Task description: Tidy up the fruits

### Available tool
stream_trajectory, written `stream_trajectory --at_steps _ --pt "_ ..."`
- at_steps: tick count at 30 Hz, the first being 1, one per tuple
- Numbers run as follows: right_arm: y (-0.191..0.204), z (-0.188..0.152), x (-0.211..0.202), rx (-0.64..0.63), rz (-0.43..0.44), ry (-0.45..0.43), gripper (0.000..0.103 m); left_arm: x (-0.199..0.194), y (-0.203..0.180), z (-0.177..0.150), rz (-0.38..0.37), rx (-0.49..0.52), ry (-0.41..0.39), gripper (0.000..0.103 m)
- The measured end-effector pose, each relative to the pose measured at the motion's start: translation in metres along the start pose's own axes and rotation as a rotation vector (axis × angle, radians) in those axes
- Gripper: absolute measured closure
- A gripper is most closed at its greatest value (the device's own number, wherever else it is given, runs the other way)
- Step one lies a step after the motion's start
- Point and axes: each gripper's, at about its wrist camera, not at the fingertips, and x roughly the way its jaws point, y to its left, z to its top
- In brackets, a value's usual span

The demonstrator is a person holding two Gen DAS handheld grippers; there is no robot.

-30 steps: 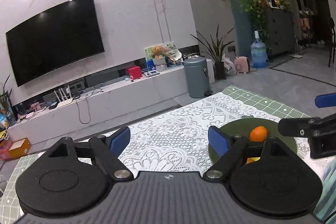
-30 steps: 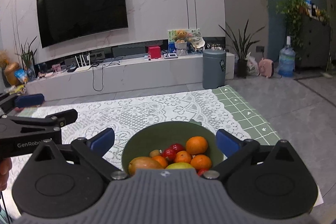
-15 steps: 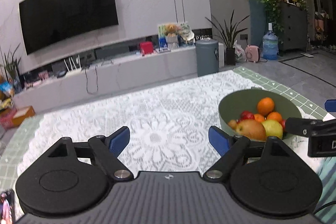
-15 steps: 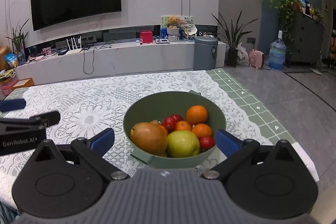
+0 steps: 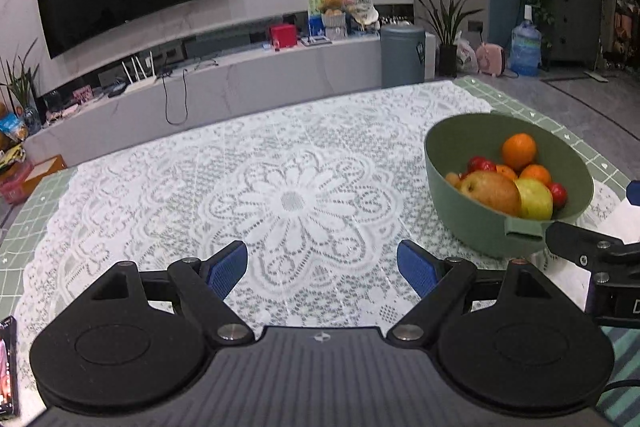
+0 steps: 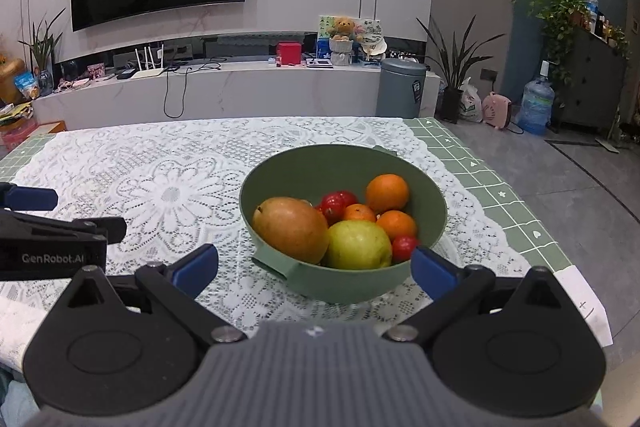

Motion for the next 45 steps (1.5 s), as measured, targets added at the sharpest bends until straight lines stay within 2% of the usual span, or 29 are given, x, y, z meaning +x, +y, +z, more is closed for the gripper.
stream_trajectory --at_steps 11,45 --pt "-0.0037 -0.0004 0.0074 0.03 0.033 0.025 0.004 0.0067 -0.0015 -0.0015 0.007 0.001 0.046 0.004" --pt "-0.0032 -0.0013 0.0073 0.031 0.029 0.021 0.004 0.0054 0.0032 -0.0006 0.016 -0.016 0.046 0.004"
